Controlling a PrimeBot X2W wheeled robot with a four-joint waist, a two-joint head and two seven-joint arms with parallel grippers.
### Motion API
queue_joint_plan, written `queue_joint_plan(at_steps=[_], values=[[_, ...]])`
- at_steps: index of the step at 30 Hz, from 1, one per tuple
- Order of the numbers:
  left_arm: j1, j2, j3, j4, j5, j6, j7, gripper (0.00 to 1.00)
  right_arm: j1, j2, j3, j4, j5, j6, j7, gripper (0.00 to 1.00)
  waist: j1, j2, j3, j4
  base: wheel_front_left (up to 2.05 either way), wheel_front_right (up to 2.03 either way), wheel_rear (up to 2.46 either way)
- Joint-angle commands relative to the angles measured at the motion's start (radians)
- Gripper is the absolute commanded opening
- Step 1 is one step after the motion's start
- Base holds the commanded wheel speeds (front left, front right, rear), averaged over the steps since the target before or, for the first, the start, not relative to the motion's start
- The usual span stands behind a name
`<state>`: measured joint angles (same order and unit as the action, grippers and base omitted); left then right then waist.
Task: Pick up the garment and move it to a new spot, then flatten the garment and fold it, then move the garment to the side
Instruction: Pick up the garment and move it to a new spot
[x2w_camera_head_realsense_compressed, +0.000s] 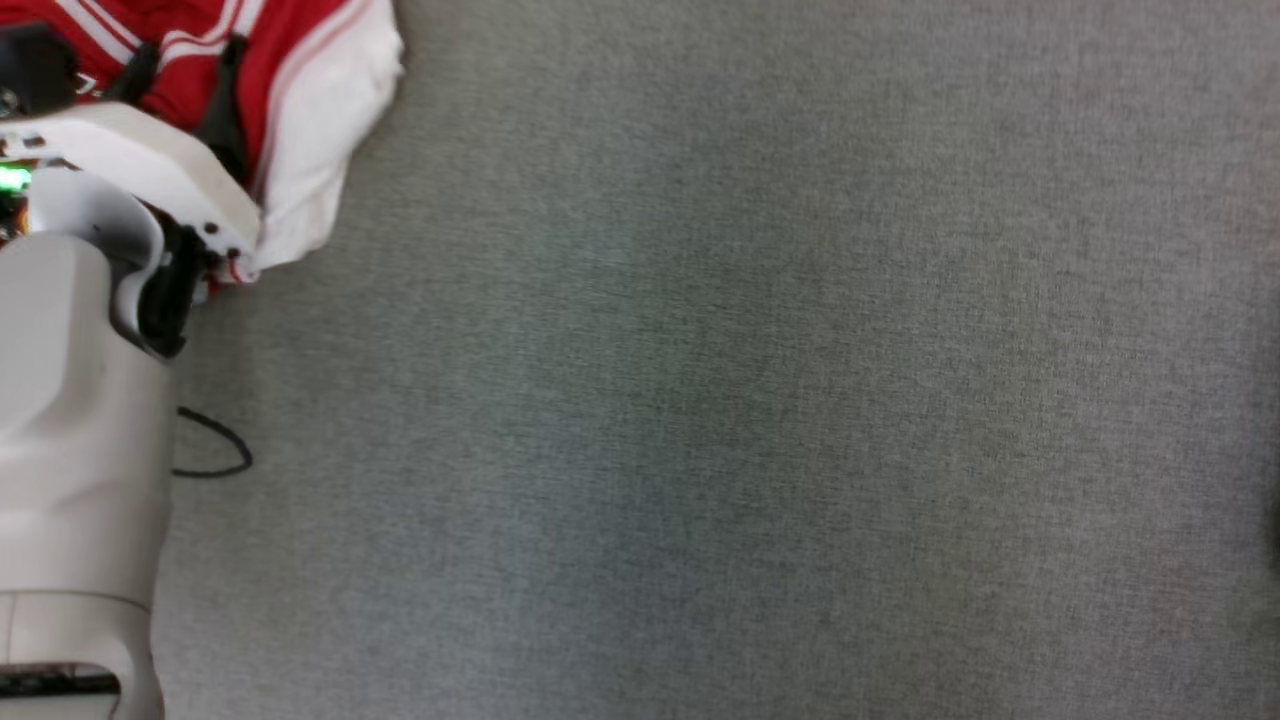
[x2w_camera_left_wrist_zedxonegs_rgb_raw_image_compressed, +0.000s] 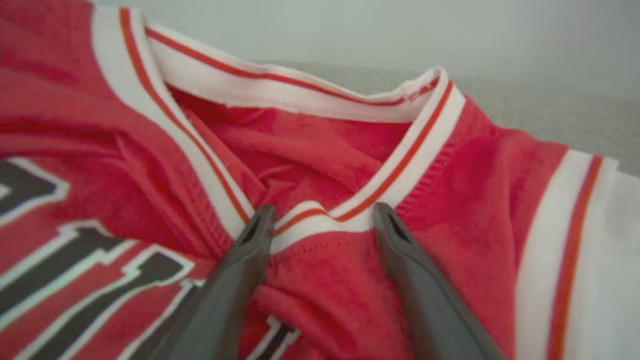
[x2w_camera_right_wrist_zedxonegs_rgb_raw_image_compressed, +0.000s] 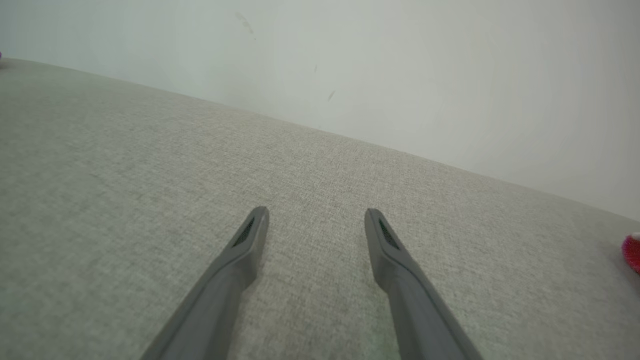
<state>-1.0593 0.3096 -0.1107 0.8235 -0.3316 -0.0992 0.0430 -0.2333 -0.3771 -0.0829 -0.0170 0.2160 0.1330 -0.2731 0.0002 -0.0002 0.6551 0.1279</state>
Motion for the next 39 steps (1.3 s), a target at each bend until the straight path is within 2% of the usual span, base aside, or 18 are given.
queue_joint_plan(at_steps=[1,5,6,7,12,18,21,28,30,34,39], values=[[-0.022,-0.004,0.0,0.052,-0.005,0.008,0.0,1.0,0.046,-0.003,-0.006,0.06,-0.002,-0.004,0.018,1.0,-0.0002,0.0002,0.049,-0.033,0.0,0.0,0.0],[-0.028,-0.028,-0.013,0.16,-0.008,0.013,0.003,1.0,0.075,-0.009,-0.008,0.046,0.005,-0.004,0.022,1.0,-0.0002,0.0002,0.056,-0.038,0.0,0.0,0.0],[-0.027,-0.035,-0.017,0.184,-0.01,0.011,0.002,0.44,0.08,-0.009,-0.01,0.044,0.007,-0.004,0.024,1.0,-0.0002,0.0002,0.054,-0.038,0.0,0.0,0.0],[-0.026,-0.038,-0.023,0.203,-0.01,0.007,0.005,0.0,0.083,-0.008,-0.01,0.043,0.006,-0.004,0.026,1.0,-0.0002,0.0002,0.049,-0.038,0.0,0.0,0.0],[-0.036,-0.046,-0.032,0.237,-0.036,-0.019,-0.022,0.0,0.085,0.016,0.0,0.052,0.007,-0.004,0.022,1.0,-0.0002,0.0002,0.0,-0.028,0.0,0.0,0.0],[-0.046,-0.035,-0.067,0.18,-0.071,-0.031,-0.088,0.0,0.073,0.06,0.032,0.086,0.008,-0.002,0.015,1.0,-0.0002,0.0002,-0.115,-0.022,0.0,0.0,0.0],[-0.008,-0.04,-0.12,0.122,-0.115,-0.032,-0.086,0.0,0.063,0.086,0.046,0.11,0.008,-0.002,0.011,1.0,-0.0002,0.0002,-0.19,-0.033,0.0,0.0,0.0],[0.119,-0.007,-0.257,-0.102,-0.254,-0.031,-0.014,0.0,0.089,0.151,0.057,0.152,0.008,-0.003,0.01,1.0,-0.0002,0.0002,-0.356,-0.079,0.0,0.0,0.0],[0.138,-0.001,-0.272,-0.138,-0.272,-0.031,-0.001,0.0,0.095,0.156,0.055,0.157,0.008,-0.003,0.01,1.0,-0.0002,0.0002,-0.375,-0.087,0.0,0.0,0.0],[0.227,0.014,-0.325,-0.299,-0.333,-0.031,0.053,0.0,0.129,0.183,0.054,0.172,0.005,-0.003,0.01,1.0,-0.0002,0.0002,-0.441,-0.125,0.0,0.0,0.0],[0.339,-0.001,-0.363,-0.5,-0.378,-0.028,0.111,0.0,0.163,0.209,0.056,0.182,0.0,-0.003,0.009,1.0,-0.0002,0.0002,-0.497,-0.184,0.0,0.0,0.0]])
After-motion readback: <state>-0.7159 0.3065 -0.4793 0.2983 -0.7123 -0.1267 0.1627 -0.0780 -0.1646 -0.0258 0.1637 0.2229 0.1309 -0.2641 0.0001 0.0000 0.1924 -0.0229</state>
